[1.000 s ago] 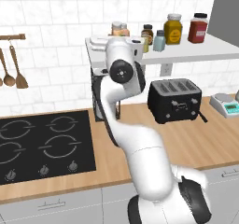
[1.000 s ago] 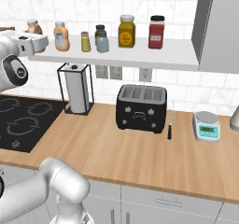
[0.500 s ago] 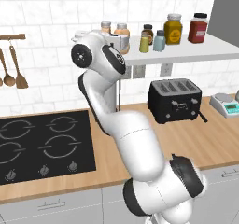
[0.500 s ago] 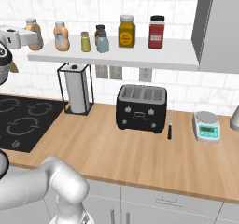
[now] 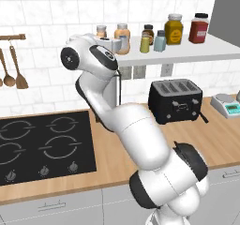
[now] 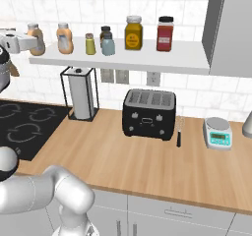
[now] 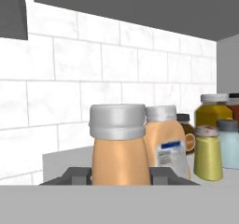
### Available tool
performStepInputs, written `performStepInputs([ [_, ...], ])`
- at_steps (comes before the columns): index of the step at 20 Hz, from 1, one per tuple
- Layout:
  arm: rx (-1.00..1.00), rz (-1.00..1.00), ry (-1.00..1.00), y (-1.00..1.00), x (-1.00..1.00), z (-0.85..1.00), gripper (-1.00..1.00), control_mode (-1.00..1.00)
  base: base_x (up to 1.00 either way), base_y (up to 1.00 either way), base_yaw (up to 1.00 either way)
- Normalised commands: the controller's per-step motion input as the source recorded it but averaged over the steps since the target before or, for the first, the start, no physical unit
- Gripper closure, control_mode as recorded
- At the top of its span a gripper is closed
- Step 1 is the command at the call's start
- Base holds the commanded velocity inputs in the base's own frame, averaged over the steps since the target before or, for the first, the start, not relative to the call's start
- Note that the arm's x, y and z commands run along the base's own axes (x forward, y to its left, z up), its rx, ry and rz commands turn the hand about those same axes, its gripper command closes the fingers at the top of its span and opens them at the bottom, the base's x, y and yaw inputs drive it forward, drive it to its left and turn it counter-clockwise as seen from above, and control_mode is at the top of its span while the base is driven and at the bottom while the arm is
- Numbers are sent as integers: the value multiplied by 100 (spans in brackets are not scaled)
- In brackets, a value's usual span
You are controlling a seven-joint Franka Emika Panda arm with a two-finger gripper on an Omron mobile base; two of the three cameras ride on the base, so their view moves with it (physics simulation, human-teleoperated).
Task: Put the shaker and condiment bottle from the counter next to their counterparts in the cabinet.
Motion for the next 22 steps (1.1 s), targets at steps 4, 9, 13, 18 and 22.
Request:
performStepInputs([
  [4,0,0,-1,-8,21,-6,100,-100,0,0,0],
  [9,-1,0,-5,2,27,-22,100,-100,0,0,0],
  [13,-1,0,0,0,42,-11,100,-100,0,0,0],
  [18,0,0,0,0,40,-2,100,-100,0,0,0],
  [22,0,0,0,0,24,-18,100,-100,0,0,0],
])
